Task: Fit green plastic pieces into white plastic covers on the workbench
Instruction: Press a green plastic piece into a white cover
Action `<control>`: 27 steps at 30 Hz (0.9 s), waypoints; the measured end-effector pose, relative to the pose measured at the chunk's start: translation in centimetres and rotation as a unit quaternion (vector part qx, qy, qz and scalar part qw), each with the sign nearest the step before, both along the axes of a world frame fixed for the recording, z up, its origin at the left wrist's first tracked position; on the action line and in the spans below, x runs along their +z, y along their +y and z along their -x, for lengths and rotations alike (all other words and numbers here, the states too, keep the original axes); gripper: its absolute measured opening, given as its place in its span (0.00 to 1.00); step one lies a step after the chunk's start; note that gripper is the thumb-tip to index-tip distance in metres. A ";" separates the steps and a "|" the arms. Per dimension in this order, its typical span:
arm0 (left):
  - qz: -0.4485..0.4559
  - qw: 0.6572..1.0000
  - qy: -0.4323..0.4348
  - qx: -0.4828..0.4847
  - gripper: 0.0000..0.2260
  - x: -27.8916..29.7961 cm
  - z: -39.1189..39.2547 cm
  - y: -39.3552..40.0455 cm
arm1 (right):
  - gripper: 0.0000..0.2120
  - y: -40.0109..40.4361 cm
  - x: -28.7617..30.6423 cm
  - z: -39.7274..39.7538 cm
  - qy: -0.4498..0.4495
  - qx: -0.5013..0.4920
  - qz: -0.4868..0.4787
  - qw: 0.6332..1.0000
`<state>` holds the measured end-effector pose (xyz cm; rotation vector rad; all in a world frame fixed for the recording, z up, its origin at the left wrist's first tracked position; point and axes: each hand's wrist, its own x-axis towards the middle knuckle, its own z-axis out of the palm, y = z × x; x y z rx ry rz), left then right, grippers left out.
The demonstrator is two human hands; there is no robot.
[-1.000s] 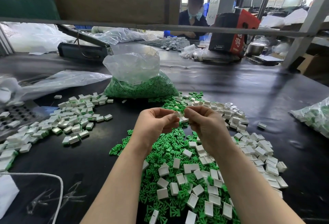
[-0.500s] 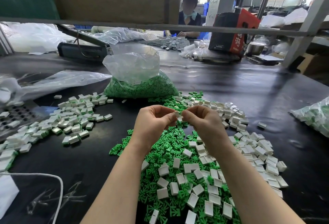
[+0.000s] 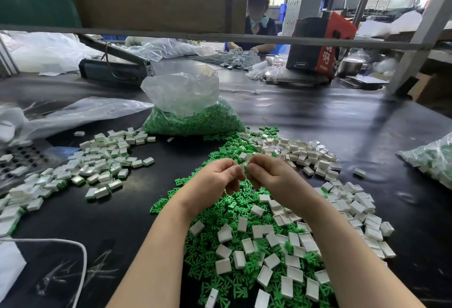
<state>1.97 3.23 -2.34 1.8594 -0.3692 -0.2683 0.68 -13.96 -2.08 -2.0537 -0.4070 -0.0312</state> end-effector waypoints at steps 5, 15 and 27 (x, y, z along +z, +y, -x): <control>0.023 0.999 -0.012 -0.028 0.09 0.1 0.1 0.2 | 0.15 -0.3 -0.3 -0.1 0.066 0.026 -0.024 0.997; -0.042 0.996 -0.047 -0.062 0.11 0.2 0.1 0.6 | 0.14 -0.5 -0.2 0.1 0.103 0.066 -0.018 0.992; -0.122 0.987 -0.064 -0.082 0.08 0.4 0.1 1.0 | 0.15 -0.5 -0.1 0.2 0.062 0.089 0.073 0.991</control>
